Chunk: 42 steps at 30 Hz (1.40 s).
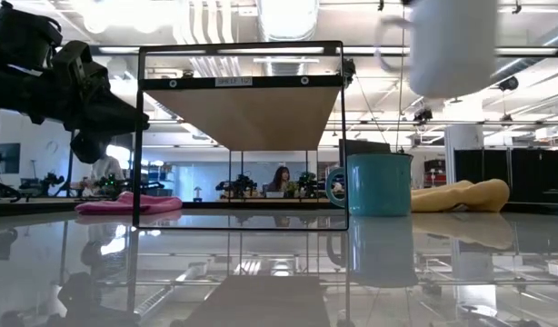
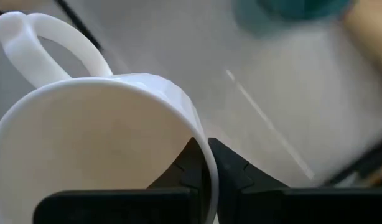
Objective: Stack small to large cups/mugs on shelf
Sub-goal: Put the white mug on the shelf
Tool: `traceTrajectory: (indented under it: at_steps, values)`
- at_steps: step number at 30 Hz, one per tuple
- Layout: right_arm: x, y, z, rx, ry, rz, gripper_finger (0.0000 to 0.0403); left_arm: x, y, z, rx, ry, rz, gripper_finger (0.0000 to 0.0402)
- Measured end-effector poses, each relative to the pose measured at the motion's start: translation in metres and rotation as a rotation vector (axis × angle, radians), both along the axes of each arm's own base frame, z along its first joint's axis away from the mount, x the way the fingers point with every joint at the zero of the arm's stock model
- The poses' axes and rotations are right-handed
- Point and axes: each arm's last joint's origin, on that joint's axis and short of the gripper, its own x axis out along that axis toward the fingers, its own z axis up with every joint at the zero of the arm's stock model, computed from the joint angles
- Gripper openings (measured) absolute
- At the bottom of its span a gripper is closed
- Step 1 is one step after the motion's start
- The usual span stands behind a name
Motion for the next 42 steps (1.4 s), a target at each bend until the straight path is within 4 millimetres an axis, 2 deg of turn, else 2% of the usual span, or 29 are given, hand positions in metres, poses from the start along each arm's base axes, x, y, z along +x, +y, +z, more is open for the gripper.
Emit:
traceTrajectory:
  at_steps: [6, 12, 16, 20, 24, 29, 32, 36, 42]
  values:
    - [0.046, -0.048, 0.034, -0.127, -0.005, 0.169, 0.0009, 0.0, 0.0, 0.0, 0.0, 0.0, 0.0, 0.005]
    - [0.088, -0.112, 0.059, -0.206, -0.071, 0.22, 0.0009, 0.0, 0.0, 0.0, 0.0, 0.0, 0.0, 0.005]
    - [0.106, -0.157, 0.066, -0.2, -0.135, 0.18, 0.0009, 0.0, 0.0, 0.0, 0.0, 0.0, 0.0, 0.005]
    - [0.116, -0.189, 0.049, -0.173, -0.177, 0.173, 0.0009, 0.0, 0.0, 0.0, 0.0, 0.0, 0.0, 0.005]
    - [0.127, -0.204, 0.033, -0.22, -0.171, 0.182, 0.0009, 0.0, 0.0, 0.0, 0.0, -0.001, -0.001, 0.005]
    - [0.146, -0.218, 0.029, -0.296, -0.267, 0.183, 0.0009, 0.0, 0.0, 0.0, 0.0, 0.0, -0.002, 0.005]
    - [0.153, -0.229, 0.021, -0.296, -0.265, 0.169, 0.0009, 0.0, 0.0, 0.0, 0.0, -0.001, -0.002, 0.005]
    - [0.156, -0.243, 0.004, -0.261, -0.205, 0.145, 0.0009, 0.0, 0.0, 0.0, 0.0, 0.0, -0.002, 0.005]
    - [0.153, -0.248, 0.002, -0.256, -0.181, 0.133, 0.0009, 0.0, 0.0, 0.001, 0.003, -0.007, 0.003, 0.005]
